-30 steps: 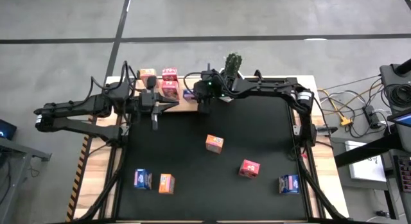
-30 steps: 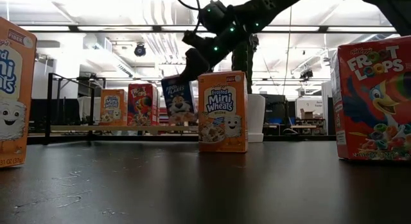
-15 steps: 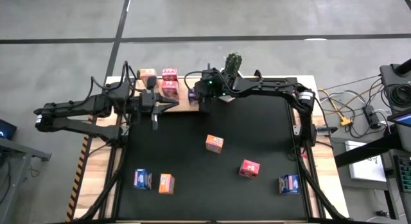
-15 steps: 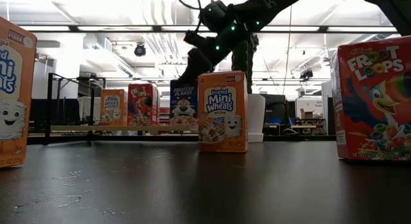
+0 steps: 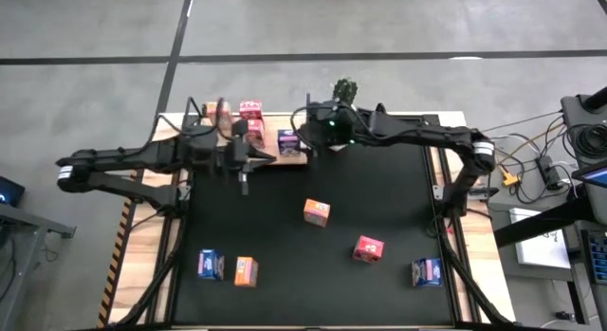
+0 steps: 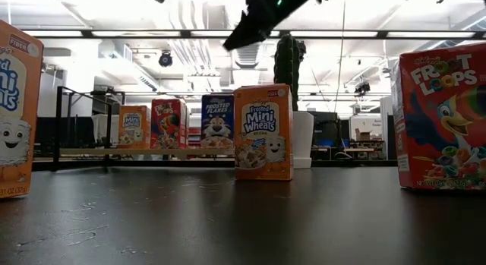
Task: Stack cereal on shelf
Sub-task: Put the middle blue cereal box on the shelf
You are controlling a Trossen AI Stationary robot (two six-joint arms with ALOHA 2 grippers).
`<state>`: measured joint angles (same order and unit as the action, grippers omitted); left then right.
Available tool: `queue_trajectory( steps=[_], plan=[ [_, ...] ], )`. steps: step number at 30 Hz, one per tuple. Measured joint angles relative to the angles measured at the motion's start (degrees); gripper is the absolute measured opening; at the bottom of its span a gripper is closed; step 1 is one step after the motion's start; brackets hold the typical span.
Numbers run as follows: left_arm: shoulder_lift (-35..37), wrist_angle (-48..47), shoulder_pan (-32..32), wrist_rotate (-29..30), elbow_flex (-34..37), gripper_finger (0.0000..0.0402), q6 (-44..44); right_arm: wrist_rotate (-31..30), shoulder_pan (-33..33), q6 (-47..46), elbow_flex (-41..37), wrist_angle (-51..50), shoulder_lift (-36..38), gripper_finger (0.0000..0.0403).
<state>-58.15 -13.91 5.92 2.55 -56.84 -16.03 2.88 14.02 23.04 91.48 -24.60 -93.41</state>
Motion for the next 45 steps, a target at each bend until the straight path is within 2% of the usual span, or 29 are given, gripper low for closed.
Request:
queue_trajectory(
  steps=[6,14,21,27,31,33,40,45],
  plan=[
    [-6.26,0.34,4.34,0.02,-0.41,0.0001,0.01,0.04,-5.25,-0.62,-4.31,-1.64,6.69,0.0152],
    [-14.9,0.29,12.94,-0.02,-2.87,0.0001,0.0,-0.09,-10.18,-3.58,-16.67,4.82,14.12,0.0064],
    [-24.31,-8.34,17.61,0.0,-10.58,0.0001,-1.55,-4.46,-12.49,-3.49,-24.3,8.91,19.02,0.0013],
    [-31.84,-17.26,18.91,0.19,-18.74,0.0001,-3.0,-4.55,-12.65,-3.53,-27.93,10.51,20.87,0.0009],
    [-34.64,-20.46,18.96,4.24,-21.7,0.0001,-3.61,-4.55,-12.65,-3.51,-29.8,11.74,21.34,0.0009],
    [-35.52,-22.1,18.96,6.17,-22.59,0.0001,-4.35,-4.53,-12.65,-3.53,-29.94,11.81,21.29,0.0009],
    [-36.14,-21.88,19.71,6.72,-22.32,0.0001,-6.24,-4.51,-12.65,-2.66,-29.94,11.69,21.29,0.0009],
    [-36.26,-20.58,20.88,10.42,-22.29,0.0001,-7.46,-4.51,-12.65,-2.46,-29.94,11.83,21.29,0.0009]
  ],
)
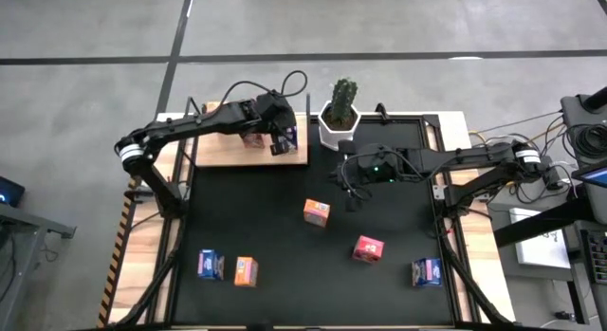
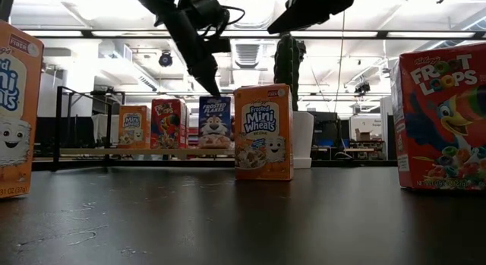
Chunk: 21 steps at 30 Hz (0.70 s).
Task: Stack cereal on shelf
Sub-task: Put the middle blue cereal box on the shelf
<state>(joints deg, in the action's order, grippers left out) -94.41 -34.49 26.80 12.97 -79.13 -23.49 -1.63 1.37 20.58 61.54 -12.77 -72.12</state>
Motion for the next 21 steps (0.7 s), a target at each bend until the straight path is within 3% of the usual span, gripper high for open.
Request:
queue_trajectory(
  steps=[6,16,21],
  plan=[
    [-0.14,2.15,1.35,0.14,0.04,0.0001,-3.6,0.02,0.0,0.0,0.0,0.04,0.0,0.0009],
    [-0.16,0.33,1.04,0.05,0.05,0.0001,-3.41,0.0,0.0,0.34,0.01,0.04,-0.02,0.0009],
    [0.33,-3.49,0.47,0.01,-3.17,0.0001,-1.21,0.0,0.0,0.57,0.02,0.06,-0.02,0.0009]
  ],
)
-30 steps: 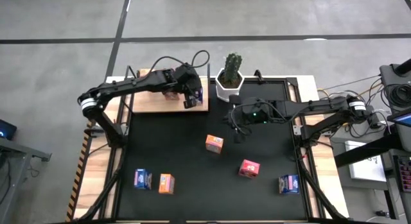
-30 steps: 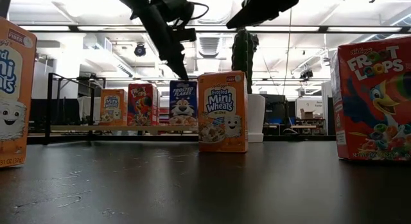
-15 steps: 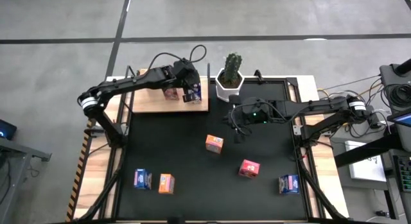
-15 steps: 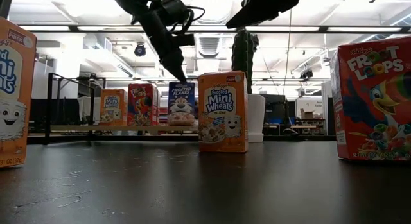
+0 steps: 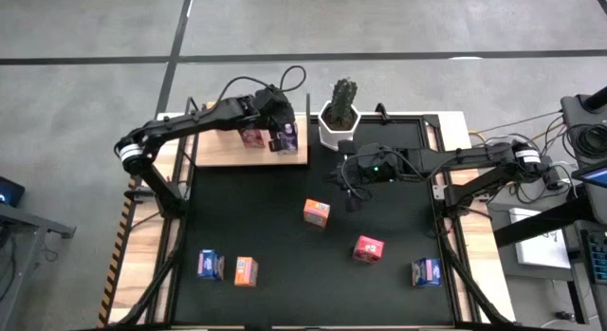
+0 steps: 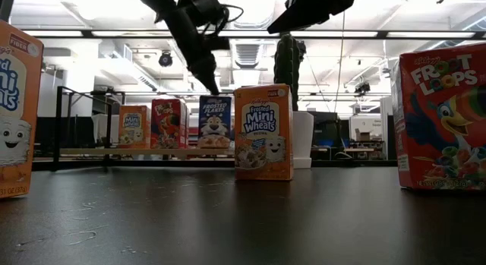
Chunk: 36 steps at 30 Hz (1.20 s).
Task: Stack cereal on shelf
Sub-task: Put the middle blue cereal box on the shelf
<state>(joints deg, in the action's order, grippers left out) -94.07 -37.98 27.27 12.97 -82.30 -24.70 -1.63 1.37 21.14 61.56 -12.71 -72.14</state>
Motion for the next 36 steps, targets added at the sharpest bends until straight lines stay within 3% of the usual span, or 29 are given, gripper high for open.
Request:
queue_trajectory(
  steps=[3,9,36],
  plan=[
    [0.3,-3.8,-0.79,-1.22,-2.19,0.0001,-0.16,0.0,0.0,0.24,0.0,-0.21,0.0,0.0009],
    [0.32,-7.22,-0.88,-10.85,-1.04,0.0001,-3.1,0.0,0.0,0.74,0.0,-0.31,-0.04,0.0009],
    [-2.11,-2.15,0.67,-2.78,0.54,0.0001,-8.99,0.0,0.0,1.27,0.04,-0.24,-0.07,0.0009]
  ],
)
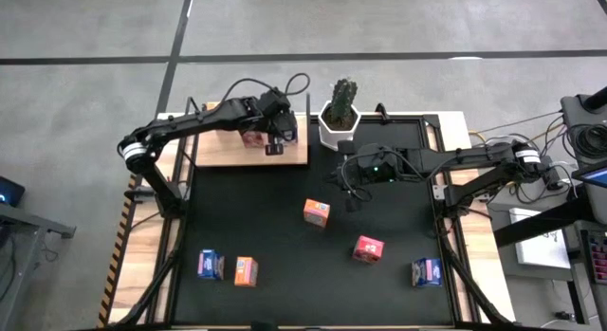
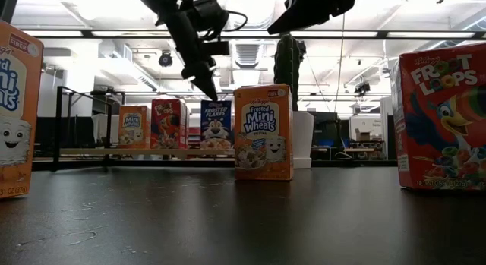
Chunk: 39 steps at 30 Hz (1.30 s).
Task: Stack cereal on shelf
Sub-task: Put the middle blue cereal box on the shelf
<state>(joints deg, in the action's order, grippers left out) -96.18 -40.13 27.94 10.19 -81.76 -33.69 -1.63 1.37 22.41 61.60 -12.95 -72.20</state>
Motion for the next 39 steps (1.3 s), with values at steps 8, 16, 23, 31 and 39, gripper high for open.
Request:
queue_trajectory(
  steps=[8,16,23,31,39],
  plan=[
    [-0.28,2.34,1.09,-0.02,0.07,0.0001,-6.63,0.01,0.0,0.11,0.0,0.0,0.0,0.0009],
    [-0.33,4.24,2.33,-0.22,0.16,0.0001,-8.77,0.0,0.0,0.11,0.0,0.02,0.0,0.0009],
    [-0.33,5.32,3.91,-0.19,0.16,0.0001,-9.33,0.0,0.0,0.28,0.0,0.28,0.0,0.0009],
    [-0.33,7.21,4.47,-0.21,0.16,0.0001,-6.43,0.0,0.0,0.35,0.0,0.43,0.0,0.0009],
    [-0.23,7.12,4.34,-0.22,0.16,0.0001,-2.61,0.0,0.0,0.33,0.0,0.44,0.0,0.0009]
  ],
)
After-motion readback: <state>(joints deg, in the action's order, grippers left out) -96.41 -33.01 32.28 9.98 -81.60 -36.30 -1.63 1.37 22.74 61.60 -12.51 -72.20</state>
